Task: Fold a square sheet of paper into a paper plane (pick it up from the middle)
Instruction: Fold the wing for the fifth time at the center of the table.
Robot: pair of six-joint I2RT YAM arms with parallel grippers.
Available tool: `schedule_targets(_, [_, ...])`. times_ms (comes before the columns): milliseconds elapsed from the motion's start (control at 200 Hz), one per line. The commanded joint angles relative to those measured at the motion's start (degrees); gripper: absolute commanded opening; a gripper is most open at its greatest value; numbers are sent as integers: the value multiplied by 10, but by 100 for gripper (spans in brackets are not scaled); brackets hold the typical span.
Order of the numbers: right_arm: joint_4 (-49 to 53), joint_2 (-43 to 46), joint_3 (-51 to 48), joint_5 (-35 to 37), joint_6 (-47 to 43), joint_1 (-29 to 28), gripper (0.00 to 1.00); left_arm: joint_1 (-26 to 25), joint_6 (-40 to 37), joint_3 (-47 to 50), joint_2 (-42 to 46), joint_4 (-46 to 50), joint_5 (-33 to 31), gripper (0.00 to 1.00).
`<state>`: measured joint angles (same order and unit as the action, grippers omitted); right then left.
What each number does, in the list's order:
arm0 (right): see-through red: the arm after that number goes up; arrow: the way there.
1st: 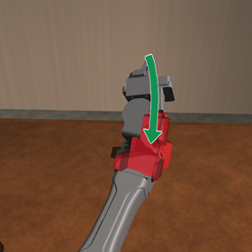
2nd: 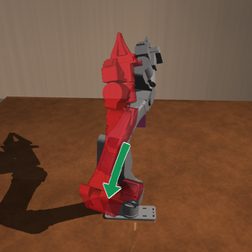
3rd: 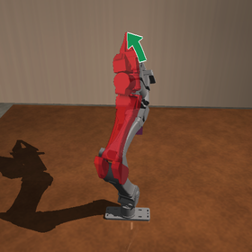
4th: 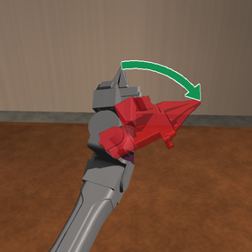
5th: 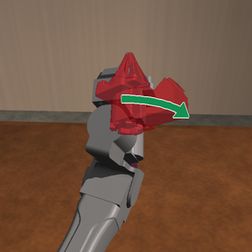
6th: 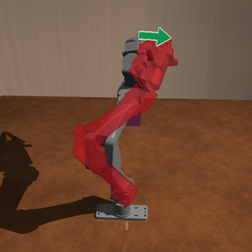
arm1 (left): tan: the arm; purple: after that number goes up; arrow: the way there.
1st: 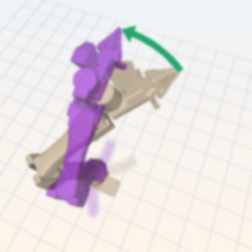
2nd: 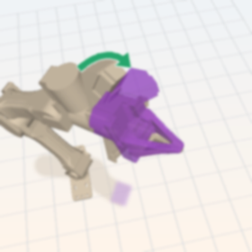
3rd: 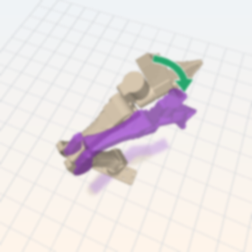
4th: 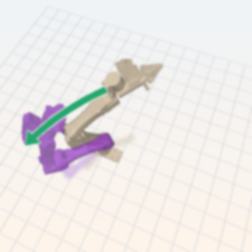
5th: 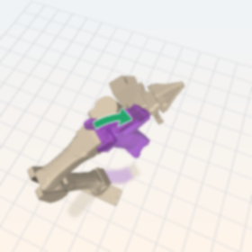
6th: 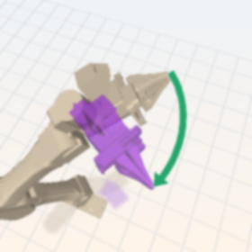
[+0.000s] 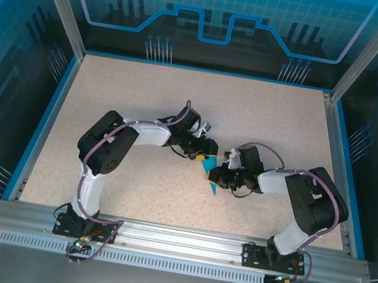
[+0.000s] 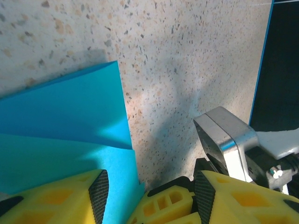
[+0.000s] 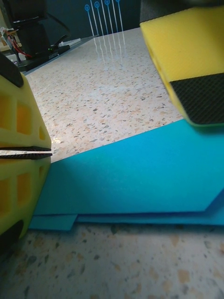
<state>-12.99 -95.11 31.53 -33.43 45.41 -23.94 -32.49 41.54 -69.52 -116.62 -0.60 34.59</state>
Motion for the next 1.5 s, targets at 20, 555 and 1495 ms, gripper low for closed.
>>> schedule_targets(20, [65,-22,-25,29,5,7,12,-12,2,9,11,-8,13,56])
schedule_targets(555, [56,-28,-44,35,1,8,11,28,-4,20,-27,15,-74,51])
schedule_targets(1495, [60,-29,-38,25,-1,9,11,79,-66,-56,-49,98,-62,52])
